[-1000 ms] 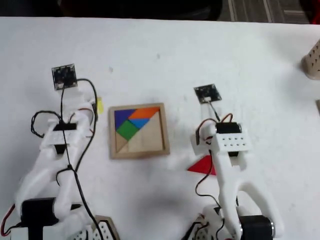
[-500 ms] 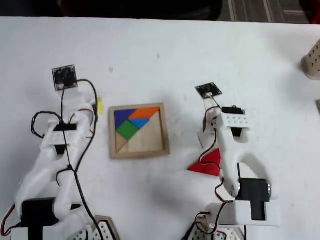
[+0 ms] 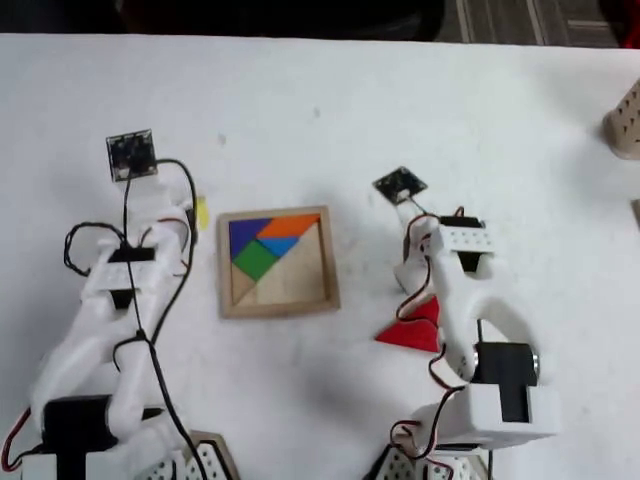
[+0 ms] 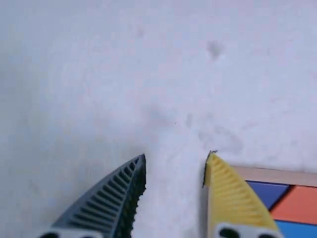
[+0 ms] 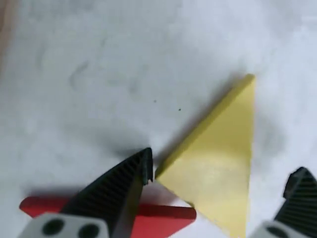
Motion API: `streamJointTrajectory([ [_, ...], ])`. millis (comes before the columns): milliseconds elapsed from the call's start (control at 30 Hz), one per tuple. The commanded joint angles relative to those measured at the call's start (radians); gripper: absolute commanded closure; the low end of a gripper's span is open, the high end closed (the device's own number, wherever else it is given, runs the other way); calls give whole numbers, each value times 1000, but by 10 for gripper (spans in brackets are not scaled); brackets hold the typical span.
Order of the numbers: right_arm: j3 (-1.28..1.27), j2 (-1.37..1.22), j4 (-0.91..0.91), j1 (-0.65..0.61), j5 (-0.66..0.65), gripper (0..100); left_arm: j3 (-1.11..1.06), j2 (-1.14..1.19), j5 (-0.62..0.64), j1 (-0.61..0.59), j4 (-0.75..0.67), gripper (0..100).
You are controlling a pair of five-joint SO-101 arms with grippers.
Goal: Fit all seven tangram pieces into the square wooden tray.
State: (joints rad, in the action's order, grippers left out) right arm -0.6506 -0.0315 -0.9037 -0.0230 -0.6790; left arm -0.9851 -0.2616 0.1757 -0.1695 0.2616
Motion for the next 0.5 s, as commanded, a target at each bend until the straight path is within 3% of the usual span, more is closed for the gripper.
streamJointTrajectory([
  [0, 61, -1, -65, 13, -124, 598, 6, -47, -8, 15, -35, 779],
  [200, 60, -2, -97, 7, -310, 598, 6, -47, -8, 15, -35, 779],
  [333, 60, -4, -97, 19, -358, 608, 6, -47, -8, 15, -35, 779],
  [467, 68, -45, -97, 41, -362, 681, 8, -47, -8, 15, -37, 779],
])
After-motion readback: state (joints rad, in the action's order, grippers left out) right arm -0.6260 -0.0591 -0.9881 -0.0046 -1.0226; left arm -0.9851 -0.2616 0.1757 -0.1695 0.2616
